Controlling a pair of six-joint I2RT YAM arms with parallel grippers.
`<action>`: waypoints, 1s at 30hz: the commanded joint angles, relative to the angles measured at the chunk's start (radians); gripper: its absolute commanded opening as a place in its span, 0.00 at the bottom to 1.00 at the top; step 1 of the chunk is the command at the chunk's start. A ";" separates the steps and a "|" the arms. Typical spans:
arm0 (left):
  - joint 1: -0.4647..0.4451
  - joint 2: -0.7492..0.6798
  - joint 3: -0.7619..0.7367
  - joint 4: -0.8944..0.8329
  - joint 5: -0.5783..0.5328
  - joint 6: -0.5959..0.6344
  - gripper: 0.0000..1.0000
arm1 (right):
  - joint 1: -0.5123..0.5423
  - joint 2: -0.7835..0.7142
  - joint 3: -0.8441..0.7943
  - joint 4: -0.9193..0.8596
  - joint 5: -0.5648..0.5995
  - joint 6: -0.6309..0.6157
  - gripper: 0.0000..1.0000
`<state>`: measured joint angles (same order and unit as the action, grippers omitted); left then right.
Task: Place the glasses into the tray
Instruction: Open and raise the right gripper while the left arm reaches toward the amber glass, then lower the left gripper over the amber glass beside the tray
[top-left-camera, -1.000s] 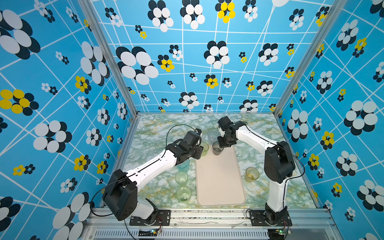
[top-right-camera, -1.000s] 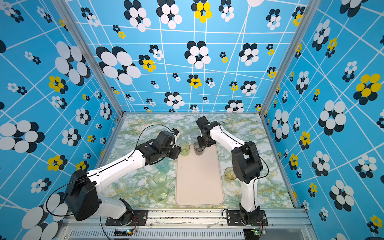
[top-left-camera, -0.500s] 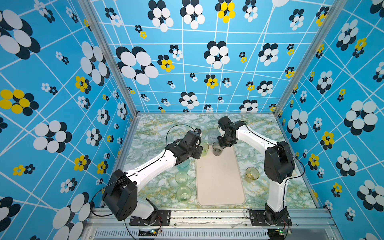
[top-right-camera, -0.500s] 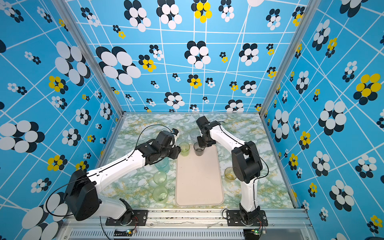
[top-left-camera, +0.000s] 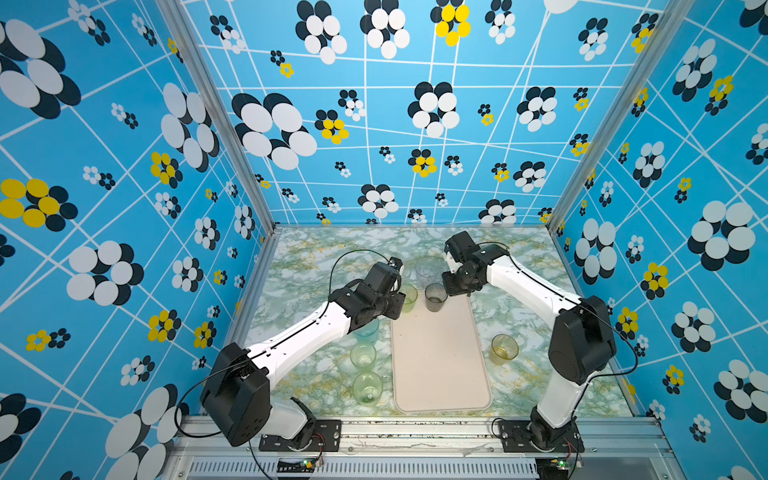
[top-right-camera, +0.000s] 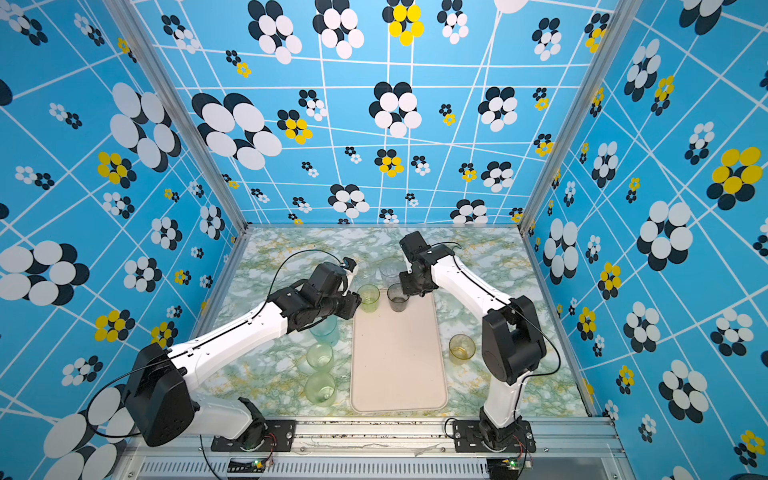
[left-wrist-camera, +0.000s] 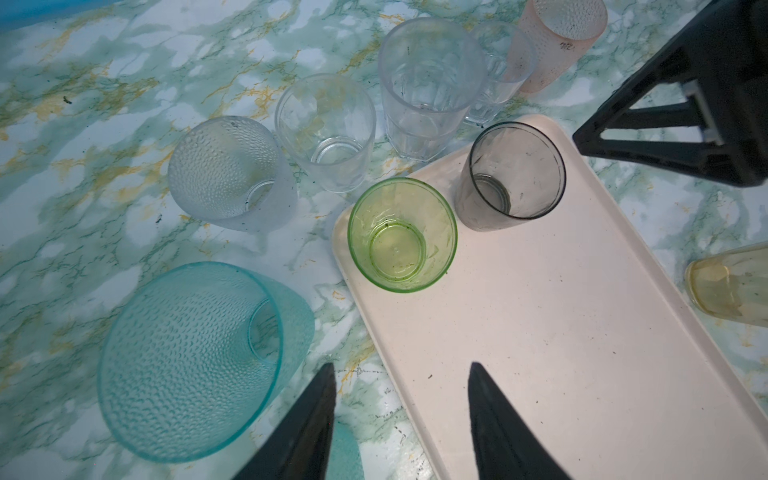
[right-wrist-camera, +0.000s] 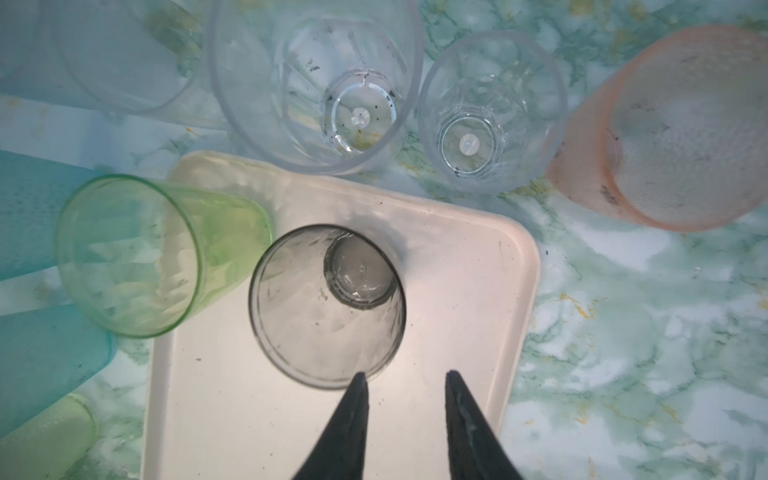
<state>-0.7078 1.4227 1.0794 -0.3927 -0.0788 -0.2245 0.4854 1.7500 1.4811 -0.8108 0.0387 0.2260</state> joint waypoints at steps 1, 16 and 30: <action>-0.047 0.021 0.070 -0.036 -0.012 0.013 0.49 | -0.066 -0.133 -0.070 0.017 -0.003 0.024 0.36; -0.306 0.352 0.436 -0.125 0.156 0.054 0.34 | -0.528 -0.402 -0.350 0.084 -0.100 0.018 0.43; -0.423 0.721 0.831 -0.270 0.275 0.076 0.35 | -0.674 -0.362 -0.430 0.183 -0.233 0.032 0.46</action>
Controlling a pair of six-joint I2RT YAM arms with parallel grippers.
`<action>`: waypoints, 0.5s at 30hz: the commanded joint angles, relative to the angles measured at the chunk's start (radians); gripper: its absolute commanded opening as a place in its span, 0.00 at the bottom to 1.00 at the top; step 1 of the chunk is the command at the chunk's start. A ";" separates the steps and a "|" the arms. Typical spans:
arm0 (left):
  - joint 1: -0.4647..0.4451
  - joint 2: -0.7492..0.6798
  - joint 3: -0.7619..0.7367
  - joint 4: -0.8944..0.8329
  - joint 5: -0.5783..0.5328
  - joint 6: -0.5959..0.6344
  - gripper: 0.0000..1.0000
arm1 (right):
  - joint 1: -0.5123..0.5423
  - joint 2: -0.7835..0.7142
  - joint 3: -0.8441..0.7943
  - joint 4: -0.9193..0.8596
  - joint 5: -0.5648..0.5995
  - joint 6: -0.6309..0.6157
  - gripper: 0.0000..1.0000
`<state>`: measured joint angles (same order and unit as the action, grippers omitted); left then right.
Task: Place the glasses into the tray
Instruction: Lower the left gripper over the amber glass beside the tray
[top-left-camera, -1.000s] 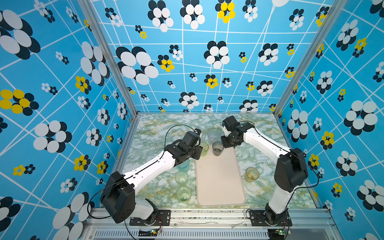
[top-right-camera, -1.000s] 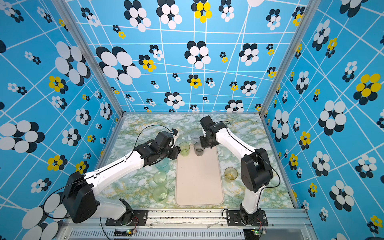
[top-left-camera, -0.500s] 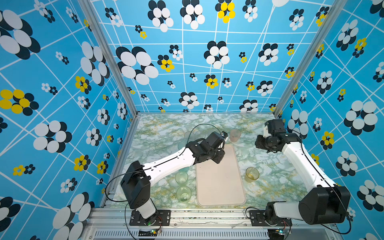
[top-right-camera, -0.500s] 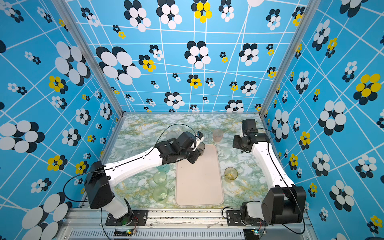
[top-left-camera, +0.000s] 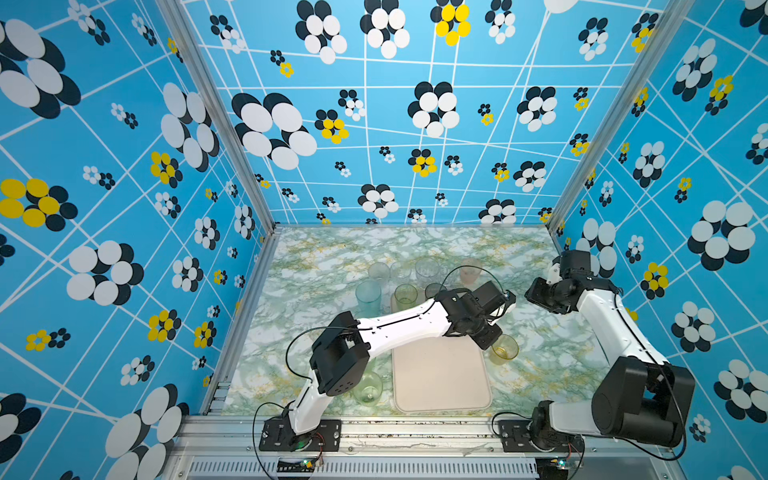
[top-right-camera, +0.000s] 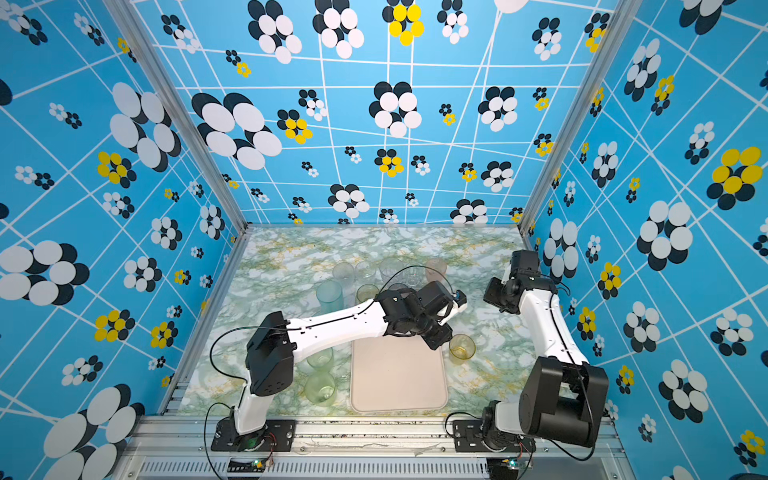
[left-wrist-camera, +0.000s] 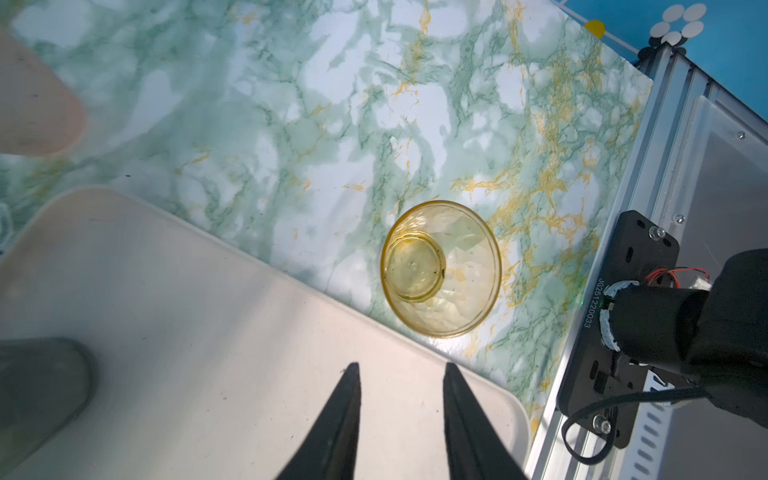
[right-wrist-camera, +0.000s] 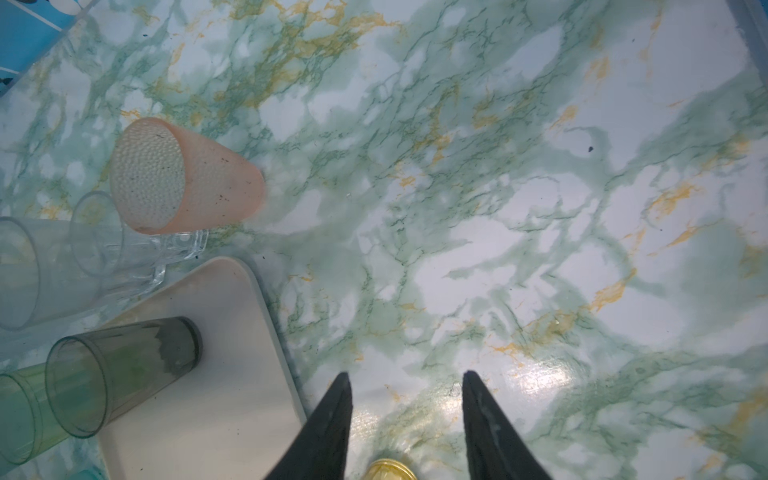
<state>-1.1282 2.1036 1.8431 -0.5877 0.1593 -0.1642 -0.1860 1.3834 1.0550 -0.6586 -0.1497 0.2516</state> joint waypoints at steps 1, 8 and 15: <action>-0.005 0.054 0.085 -0.082 0.037 0.015 0.35 | -0.003 0.003 -0.004 0.032 -0.048 0.006 0.46; -0.008 0.108 0.150 -0.128 0.019 0.026 0.36 | -0.003 -0.005 -0.017 0.040 -0.053 0.002 0.46; -0.008 0.156 0.196 -0.152 0.013 0.028 0.35 | -0.003 0.006 -0.031 0.054 -0.054 0.005 0.45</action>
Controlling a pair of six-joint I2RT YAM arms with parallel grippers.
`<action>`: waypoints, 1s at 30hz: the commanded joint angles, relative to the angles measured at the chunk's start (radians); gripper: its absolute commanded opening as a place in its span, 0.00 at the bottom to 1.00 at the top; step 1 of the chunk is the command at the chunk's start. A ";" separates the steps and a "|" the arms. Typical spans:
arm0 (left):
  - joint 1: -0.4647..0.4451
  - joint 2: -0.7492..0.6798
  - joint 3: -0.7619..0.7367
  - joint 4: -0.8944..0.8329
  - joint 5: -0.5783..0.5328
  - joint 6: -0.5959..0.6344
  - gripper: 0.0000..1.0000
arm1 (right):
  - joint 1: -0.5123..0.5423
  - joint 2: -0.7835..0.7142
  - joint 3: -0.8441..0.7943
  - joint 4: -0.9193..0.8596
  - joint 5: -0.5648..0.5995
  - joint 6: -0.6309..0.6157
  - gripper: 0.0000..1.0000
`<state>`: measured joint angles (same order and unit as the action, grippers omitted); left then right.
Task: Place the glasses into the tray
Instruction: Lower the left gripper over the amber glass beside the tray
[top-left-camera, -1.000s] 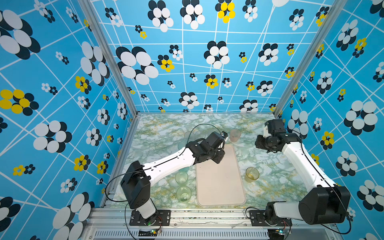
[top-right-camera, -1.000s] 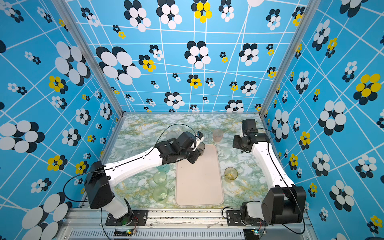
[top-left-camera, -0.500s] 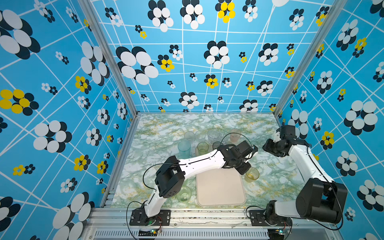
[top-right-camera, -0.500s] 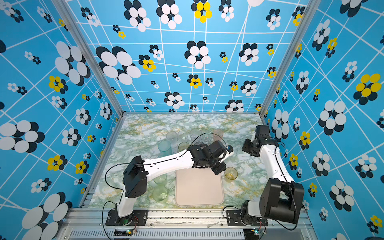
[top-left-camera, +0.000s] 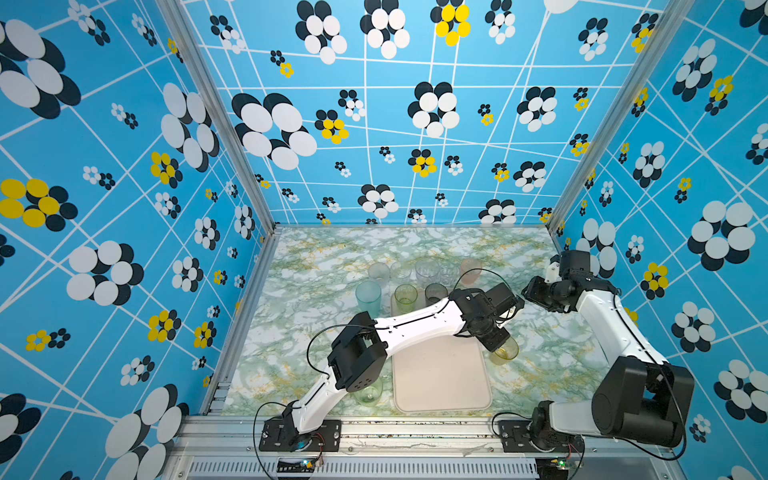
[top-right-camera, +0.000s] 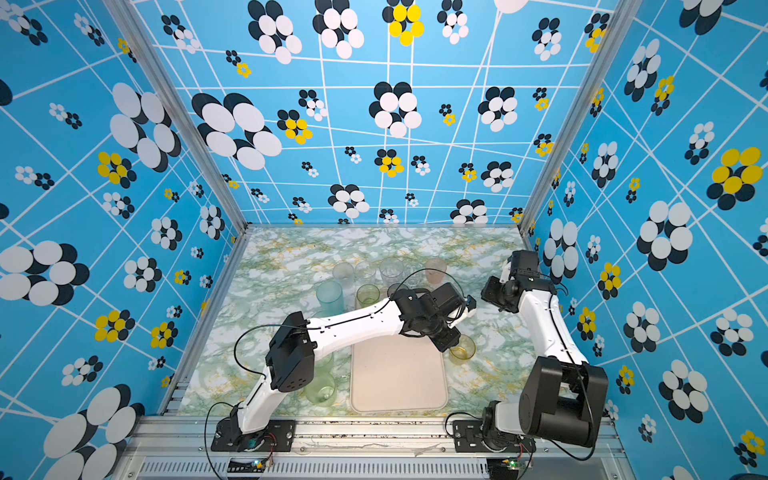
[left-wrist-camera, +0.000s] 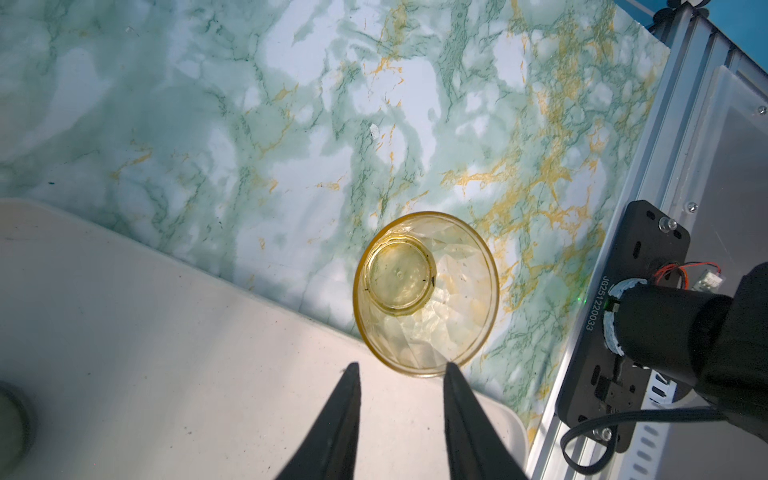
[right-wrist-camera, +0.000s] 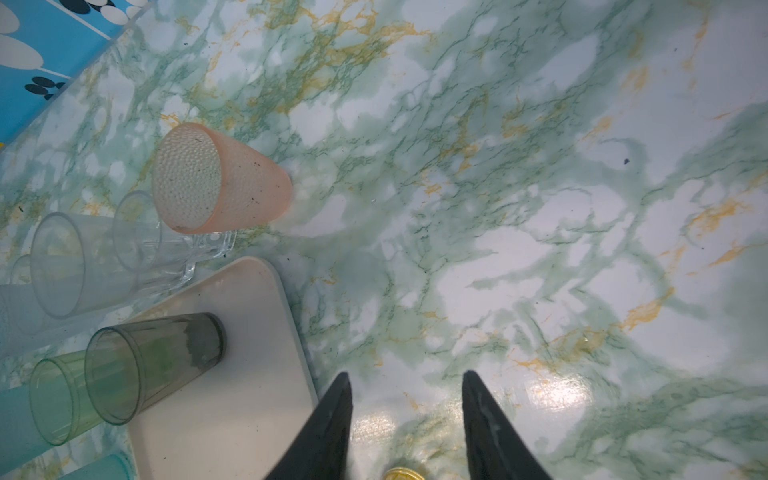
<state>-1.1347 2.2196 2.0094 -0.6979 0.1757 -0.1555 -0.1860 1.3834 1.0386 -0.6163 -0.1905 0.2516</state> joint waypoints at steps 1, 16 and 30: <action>-0.002 0.047 0.037 -0.044 -0.005 0.020 0.35 | -0.003 0.008 -0.016 0.013 -0.015 0.005 0.45; -0.001 0.145 0.176 -0.128 -0.028 0.047 0.32 | -0.003 0.016 -0.020 0.021 -0.037 -0.003 0.43; -0.001 0.189 0.239 -0.168 -0.059 0.066 0.25 | -0.003 0.009 -0.027 0.032 -0.060 -0.007 0.43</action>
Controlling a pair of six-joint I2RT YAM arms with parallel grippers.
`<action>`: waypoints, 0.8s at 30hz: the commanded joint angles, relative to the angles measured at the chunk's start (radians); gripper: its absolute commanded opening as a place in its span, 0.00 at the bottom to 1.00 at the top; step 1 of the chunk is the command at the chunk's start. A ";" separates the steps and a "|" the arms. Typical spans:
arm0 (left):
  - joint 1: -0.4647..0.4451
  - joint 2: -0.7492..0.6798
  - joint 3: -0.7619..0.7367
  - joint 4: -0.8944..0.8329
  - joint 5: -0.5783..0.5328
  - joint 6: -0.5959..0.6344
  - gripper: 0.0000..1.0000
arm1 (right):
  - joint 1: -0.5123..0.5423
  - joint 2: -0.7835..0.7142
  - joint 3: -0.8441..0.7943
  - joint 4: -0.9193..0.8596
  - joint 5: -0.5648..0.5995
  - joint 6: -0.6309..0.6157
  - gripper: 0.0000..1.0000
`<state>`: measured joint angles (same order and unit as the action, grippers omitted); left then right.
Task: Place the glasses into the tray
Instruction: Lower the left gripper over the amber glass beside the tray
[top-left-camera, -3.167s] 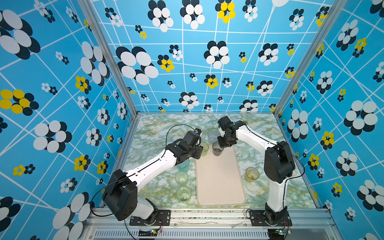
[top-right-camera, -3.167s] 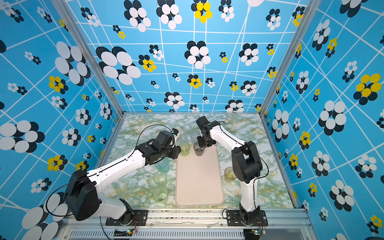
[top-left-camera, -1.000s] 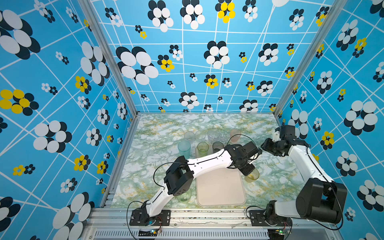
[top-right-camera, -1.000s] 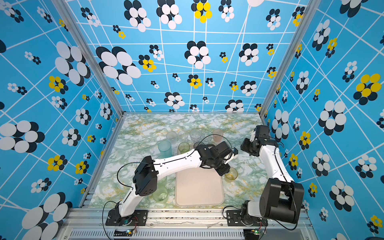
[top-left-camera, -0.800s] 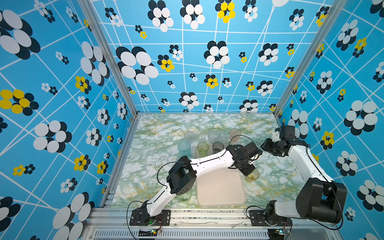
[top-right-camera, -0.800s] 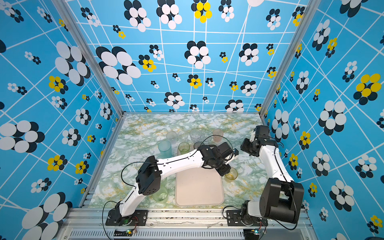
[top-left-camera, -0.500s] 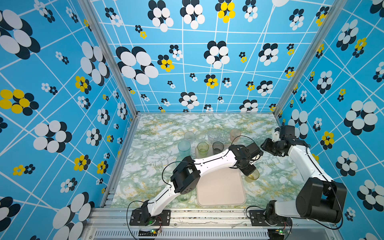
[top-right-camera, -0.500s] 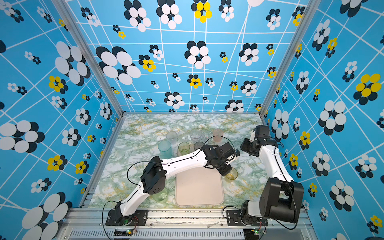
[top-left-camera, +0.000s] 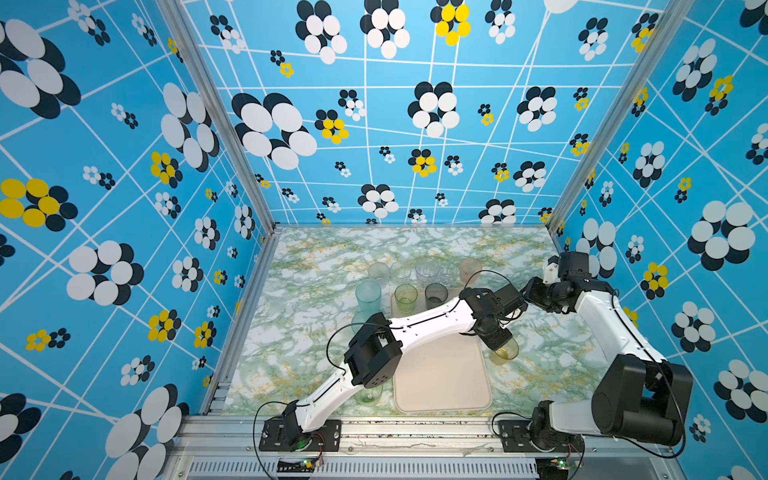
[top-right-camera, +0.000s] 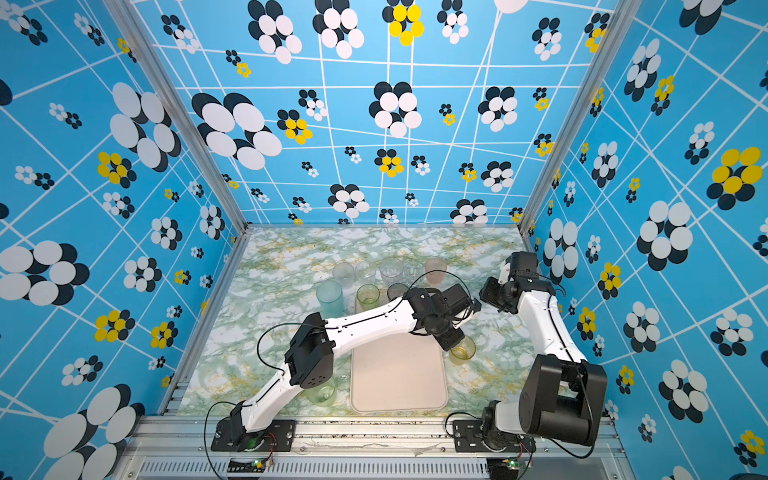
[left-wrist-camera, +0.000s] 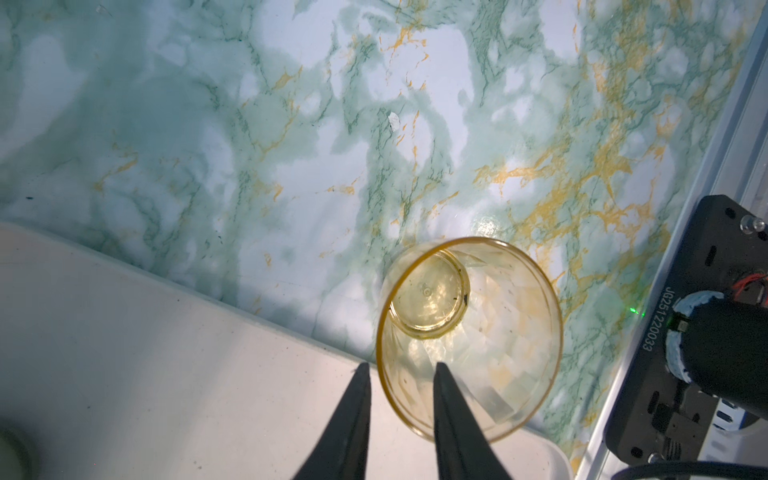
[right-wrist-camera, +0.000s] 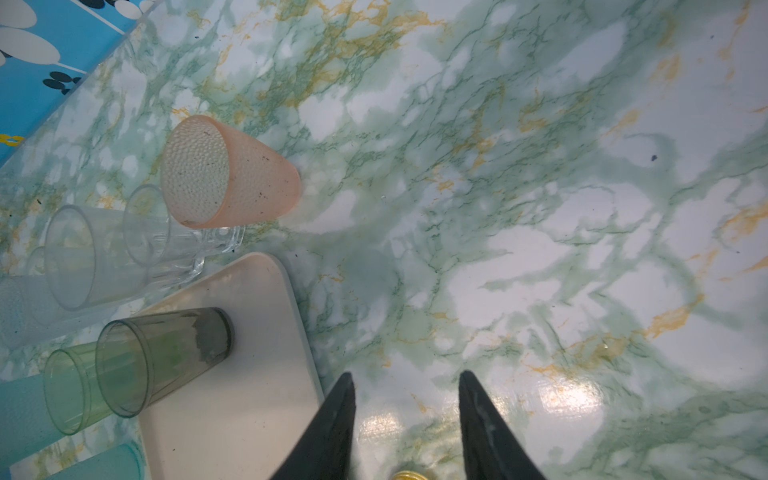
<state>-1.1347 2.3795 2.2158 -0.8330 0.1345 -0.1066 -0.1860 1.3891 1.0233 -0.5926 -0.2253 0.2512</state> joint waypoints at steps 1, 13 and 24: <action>-0.001 0.032 0.037 -0.032 -0.019 0.018 0.24 | -0.003 0.003 -0.012 0.010 -0.027 -0.006 0.43; -0.002 0.057 0.067 -0.054 -0.050 0.025 0.15 | -0.003 0.008 -0.028 0.028 -0.040 -0.008 0.43; -0.002 0.042 0.069 -0.042 -0.095 0.048 0.07 | -0.003 0.006 -0.030 0.033 -0.043 -0.012 0.42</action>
<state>-1.1347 2.4142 2.2578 -0.8619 0.0643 -0.0803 -0.1860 1.3899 1.0054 -0.5671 -0.2497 0.2501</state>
